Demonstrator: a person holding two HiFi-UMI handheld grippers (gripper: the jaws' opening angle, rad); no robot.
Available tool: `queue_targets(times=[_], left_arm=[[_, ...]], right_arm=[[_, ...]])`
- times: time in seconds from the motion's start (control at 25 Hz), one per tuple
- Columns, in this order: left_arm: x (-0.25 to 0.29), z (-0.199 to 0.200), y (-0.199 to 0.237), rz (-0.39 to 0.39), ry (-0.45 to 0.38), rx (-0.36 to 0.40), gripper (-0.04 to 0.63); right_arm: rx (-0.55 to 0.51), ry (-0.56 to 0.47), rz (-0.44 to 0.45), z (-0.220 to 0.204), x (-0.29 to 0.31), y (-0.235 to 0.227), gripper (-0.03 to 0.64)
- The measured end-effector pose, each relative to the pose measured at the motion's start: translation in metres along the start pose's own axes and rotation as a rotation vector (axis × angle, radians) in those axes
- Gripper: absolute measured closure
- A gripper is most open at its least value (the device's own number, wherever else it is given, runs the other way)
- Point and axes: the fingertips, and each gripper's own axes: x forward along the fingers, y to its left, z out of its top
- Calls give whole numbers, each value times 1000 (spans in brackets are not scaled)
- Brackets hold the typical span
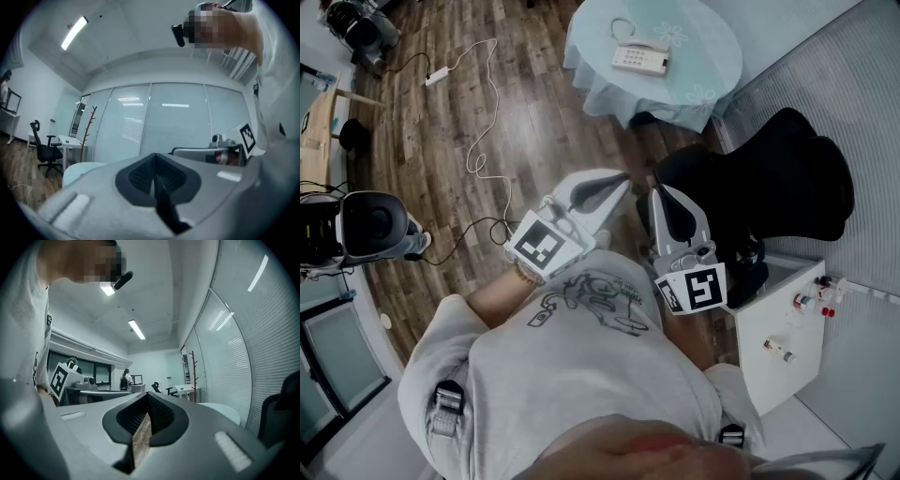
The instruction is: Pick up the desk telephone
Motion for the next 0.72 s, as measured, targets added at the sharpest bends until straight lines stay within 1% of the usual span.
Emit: queue_targets(times=[0.4, 0.6, 0.72], left_arm=[[9, -2, -2, -3, 0, -11, 594], [9, -5, -2, 1, -3, -5, 594], [8, -11, 2, 11, 11, -15, 594]], right_arm=[[-5, 0, 0, 0, -1, -5, 611], [21, -12, 5, -3, -1, -7, 611], [32, -13, 13, -6, 1, -6, 611]])
